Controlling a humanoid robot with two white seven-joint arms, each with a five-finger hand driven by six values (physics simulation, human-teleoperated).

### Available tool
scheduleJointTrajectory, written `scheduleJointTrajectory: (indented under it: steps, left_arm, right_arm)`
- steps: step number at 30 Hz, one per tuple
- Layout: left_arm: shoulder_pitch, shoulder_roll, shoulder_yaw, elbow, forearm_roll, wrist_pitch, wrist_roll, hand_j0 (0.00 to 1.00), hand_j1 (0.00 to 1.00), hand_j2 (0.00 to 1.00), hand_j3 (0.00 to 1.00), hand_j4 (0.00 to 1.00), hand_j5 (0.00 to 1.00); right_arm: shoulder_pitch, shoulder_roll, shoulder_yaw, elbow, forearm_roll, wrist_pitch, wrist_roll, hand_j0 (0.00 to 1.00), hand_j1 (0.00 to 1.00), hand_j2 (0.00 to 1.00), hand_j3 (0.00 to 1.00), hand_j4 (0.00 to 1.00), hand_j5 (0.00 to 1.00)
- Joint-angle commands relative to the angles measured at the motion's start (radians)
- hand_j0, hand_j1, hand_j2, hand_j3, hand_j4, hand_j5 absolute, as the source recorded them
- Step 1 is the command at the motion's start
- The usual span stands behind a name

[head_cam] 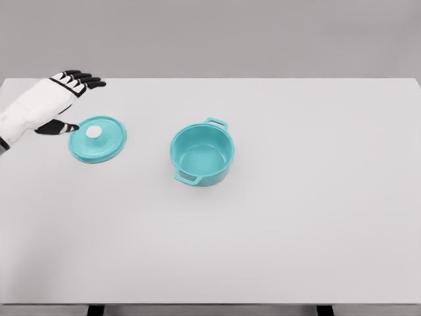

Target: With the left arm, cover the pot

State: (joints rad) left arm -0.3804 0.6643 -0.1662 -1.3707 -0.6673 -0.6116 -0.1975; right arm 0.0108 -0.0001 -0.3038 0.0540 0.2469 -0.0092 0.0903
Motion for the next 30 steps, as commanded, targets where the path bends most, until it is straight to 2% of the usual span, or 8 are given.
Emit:
scheduleJointTrajectory:
  steps: [1,5,9,13,14,21,23,30]
  left_arm:
    - [-0.002,0.009,-0.05,0.041,0.012,0.001,-0.002,0.92,0.92,0.92,0.92,0.92,0.92]
    - [-0.009,0.015,-0.055,0.061,0.024,0.001,0.0,0.89,0.89,0.89,0.89,0.89,0.89]
    - [-0.047,0.038,-0.122,0.104,0.081,0.001,0.0,0.88,0.88,0.88,0.88,0.88,0.88]
    - [-0.155,0.133,-0.378,0.131,0.258,0.001,-0.002,0.89,0.89,0.89,0.89,0.89,0.89]
    - [-0.164,0.143,-0.404,0.128,0.279,0.001,-0.002,0.89,0.89,0.89,0.89,0.89,0.89]
    - [-0.178,0.155,-0.435,0.139,0.299,0.001,-0.002,0.88,0.88,0.88,0.88,0.88,0.88]
    - [-0.181,0.155,-0.455,0.14,0.308,0.001,-0.002,0.79,0.79,0.79,0.79,0.79,0.79]
    - [-0.209,0.152,-0.481,0.19,0.31,0.001,-0.002,0.76,0.76,0.76,0.76,0.76,0.76]
  right_arm:
    - [0.002,0.0,0.0,0.0,0.0,0.0,0.0,1.0,1.0,1.0,1.0,1.0,1.0]
    - [0.002,0.0,0.0,0.001,0.0,0.0,0.0,1.0,1.0,1.0,1.0,1.0,1.0]
    - [0.002,0.0,0.0,0.0,0.0,0.0,0.0,1.0,1.0,1.0,1.0,1.0,1.0]
    - [0.002,0.0,0.0,0.0,0.0,0.0,0.0,1.0,1.0,1.0,1.0,1.0,1.0]
    - [0.002,0.0,0.0,0.0,0.0,0.0,0.0,1.0,1.0,1.0,1.0,1.0,1.0]
    - [0.002,0.0,0.0,0.0,0.0,0.0,0.0,1.0,1.0,1.0,1.0,1.0,1.0]
    - [0.002,0.0,0.0,0.0,0.0,0.0,0.0,1.0,1.0,1.0,1.0,1.0,1.0]
    - [0.002,0.0,0.0,0.0,0.0,0.0,0.0,1.0,1.0,1.0,1.0,1.0,1.0]
